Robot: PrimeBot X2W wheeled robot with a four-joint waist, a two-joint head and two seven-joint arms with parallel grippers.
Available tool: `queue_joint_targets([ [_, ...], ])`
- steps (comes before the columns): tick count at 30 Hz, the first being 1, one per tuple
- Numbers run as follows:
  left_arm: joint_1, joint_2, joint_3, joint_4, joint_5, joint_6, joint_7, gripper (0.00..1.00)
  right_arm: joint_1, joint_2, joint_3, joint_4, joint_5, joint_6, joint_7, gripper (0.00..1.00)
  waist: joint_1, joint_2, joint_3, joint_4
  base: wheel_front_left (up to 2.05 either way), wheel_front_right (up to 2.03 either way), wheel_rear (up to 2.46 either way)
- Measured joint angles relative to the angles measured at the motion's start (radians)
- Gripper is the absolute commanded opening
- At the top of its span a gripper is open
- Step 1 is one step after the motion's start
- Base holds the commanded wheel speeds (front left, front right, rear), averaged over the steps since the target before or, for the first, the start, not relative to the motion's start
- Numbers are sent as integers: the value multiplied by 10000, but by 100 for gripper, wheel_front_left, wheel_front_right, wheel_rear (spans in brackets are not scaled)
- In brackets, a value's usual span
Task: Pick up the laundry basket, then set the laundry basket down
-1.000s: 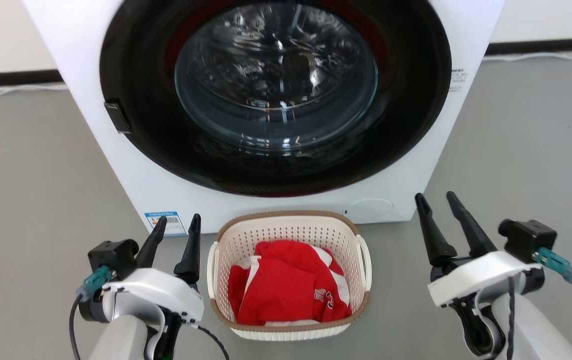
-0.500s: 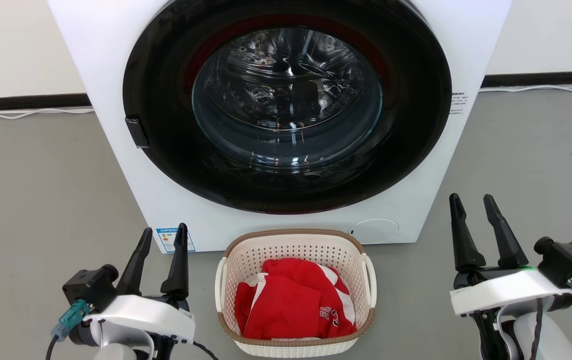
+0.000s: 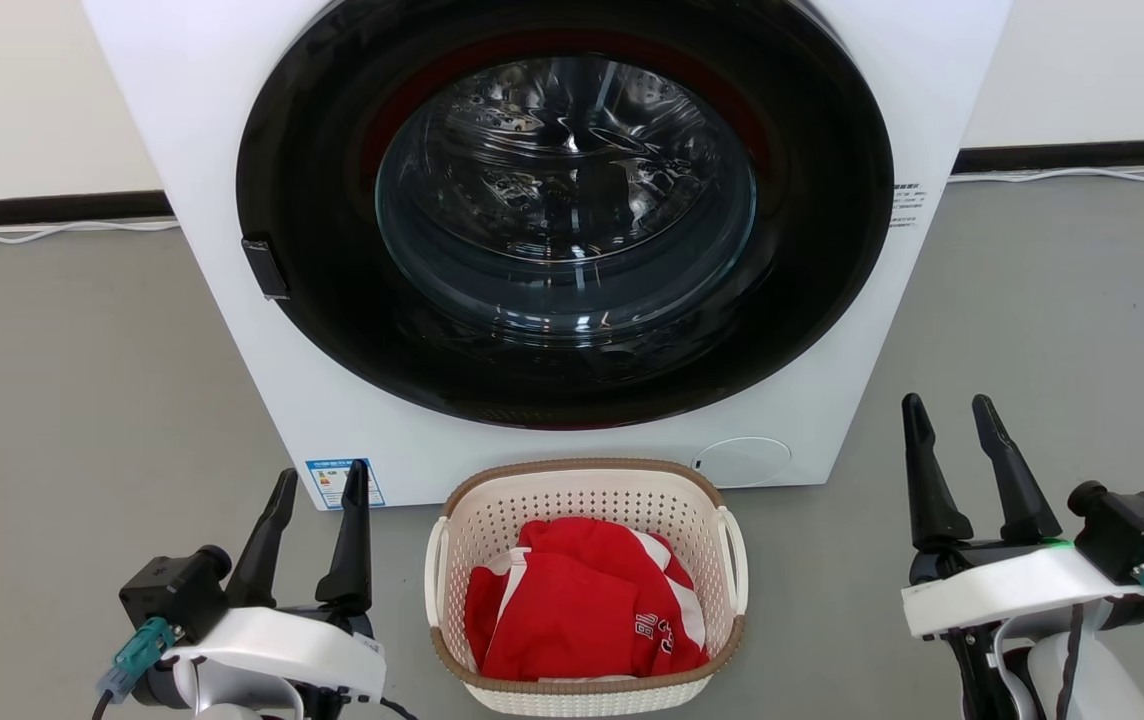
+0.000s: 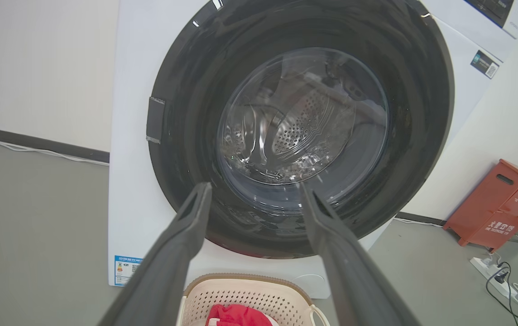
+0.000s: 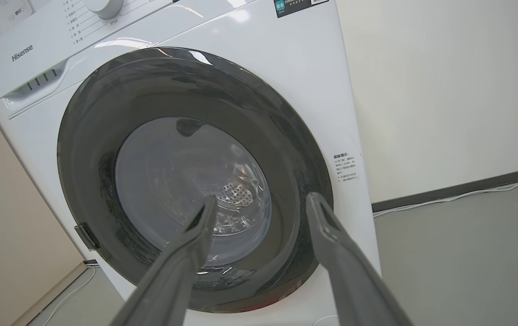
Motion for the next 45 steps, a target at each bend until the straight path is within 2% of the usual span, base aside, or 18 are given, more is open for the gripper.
queue_joint_targets([
  [24,14,-12,-21,-36,161,0,0,100,-1,-13,192,150,-73,0,0,100,0,0,-32,-129,0,0,0],
  [25,26,-36,-23,67,157,4,4,0,19,2,192,226,-61,-2,0,0,-1,0,-32,-130,0,0,0],
  [31,466,-113,-23,583,100,13,56,0,552,111,196,721,75,-2,69,0,0,0,-32,-132,0,0,0],
  [45,482,-111,50,591,-1266,13,458,0,585,174,36,694,1407,-2,401,0,3,0,-30,-131,0,0,0],
])
